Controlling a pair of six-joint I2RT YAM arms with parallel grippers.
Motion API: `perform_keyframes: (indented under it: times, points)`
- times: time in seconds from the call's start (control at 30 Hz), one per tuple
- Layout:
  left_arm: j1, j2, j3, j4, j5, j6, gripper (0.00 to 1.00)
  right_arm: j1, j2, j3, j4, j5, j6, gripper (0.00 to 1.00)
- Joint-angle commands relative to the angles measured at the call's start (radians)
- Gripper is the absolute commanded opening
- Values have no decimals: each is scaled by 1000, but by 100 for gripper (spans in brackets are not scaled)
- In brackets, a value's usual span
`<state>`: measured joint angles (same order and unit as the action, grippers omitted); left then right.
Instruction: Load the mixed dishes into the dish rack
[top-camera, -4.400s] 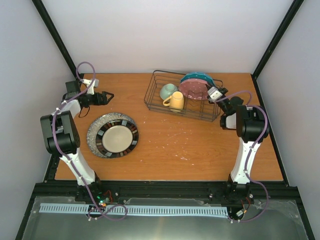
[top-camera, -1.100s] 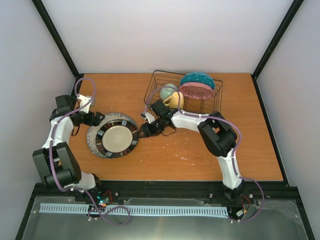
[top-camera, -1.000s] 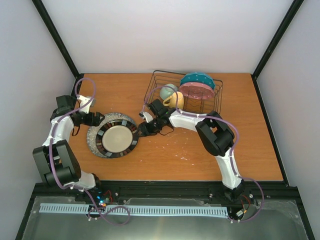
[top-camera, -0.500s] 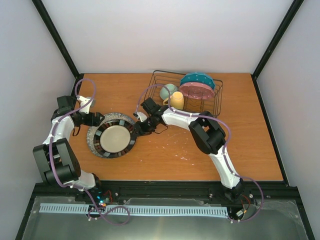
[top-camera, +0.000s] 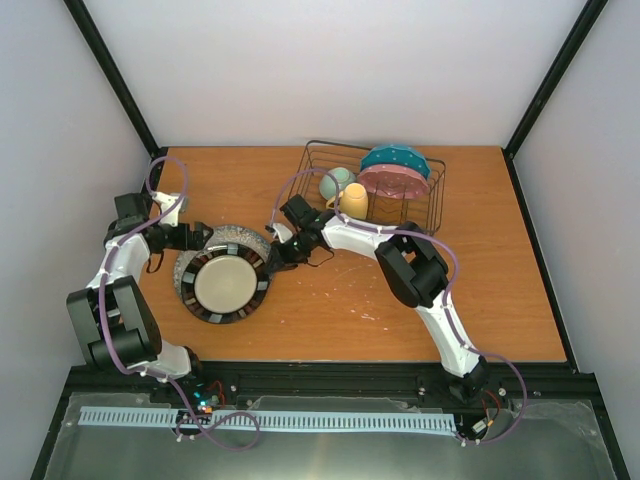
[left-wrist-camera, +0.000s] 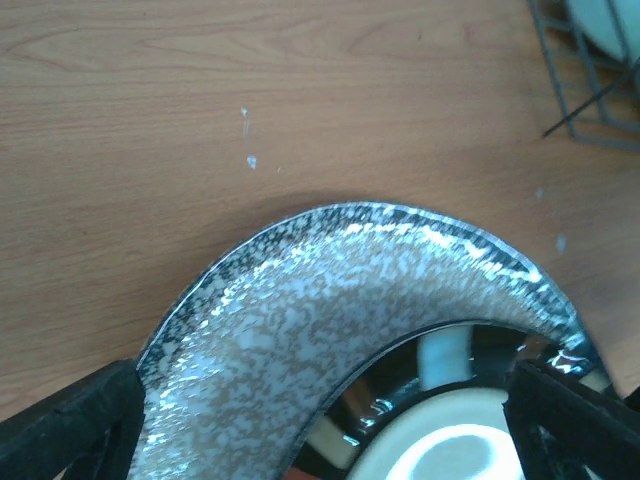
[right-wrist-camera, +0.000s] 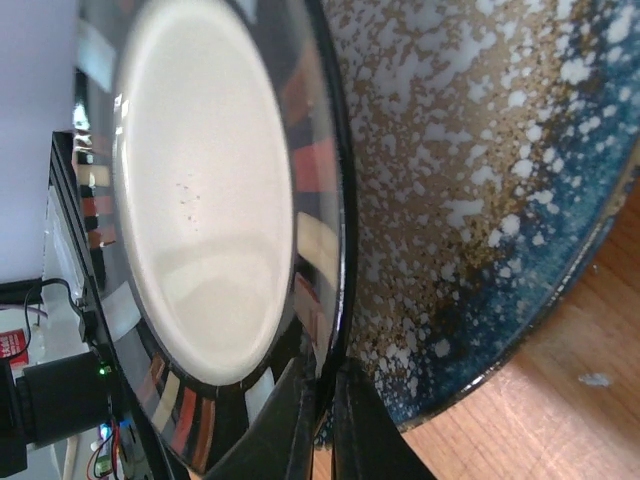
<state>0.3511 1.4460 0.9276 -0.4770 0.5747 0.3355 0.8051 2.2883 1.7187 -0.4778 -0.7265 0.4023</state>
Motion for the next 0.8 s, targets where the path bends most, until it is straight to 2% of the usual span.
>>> perform_keyframes:
  times: [0.0, 0.07, 0.2, 0.3, 0.37, 0.47, 0.57, 0.67, 0.77]
  points:
    - [-4, -44, 13, 104, 121, -139, 100, 13, -30, -17, 8, -7, -28, 3]
    - [-1, -84, 4, 192, 155, -231, 100, 9, -43, -14, 6, -12, -31, 3]
    - [17, -147, -19, 486, 265, -481, 100, -11, -76, 1, 3, -25, -37, 3]
    - [19, -125, -36, 695, 299, -677, 100, -44, -92, 24, -8, -52, -35, 3]
    - [19, -66, -1, 746, 345, -742, 100, -68, -112, 27, -7, -67, -27, 3]
    - [20, 12, 87, 679, 406, -739, 100, -102, -147, 23, -2, -76, -16, 3]
    - [20, 59, 124, 539, 404, -605, 100, -129, -173, 7, -7, -76, -16, 3]
    - [20, 100, 113, 410, 359, -468, 100, -152, -194, -30, 6, -70, -7, 3]
    - [20, 134, 52, 366, 348, -392, 100, -159, -189, -30, -11, -66, -15, 3]
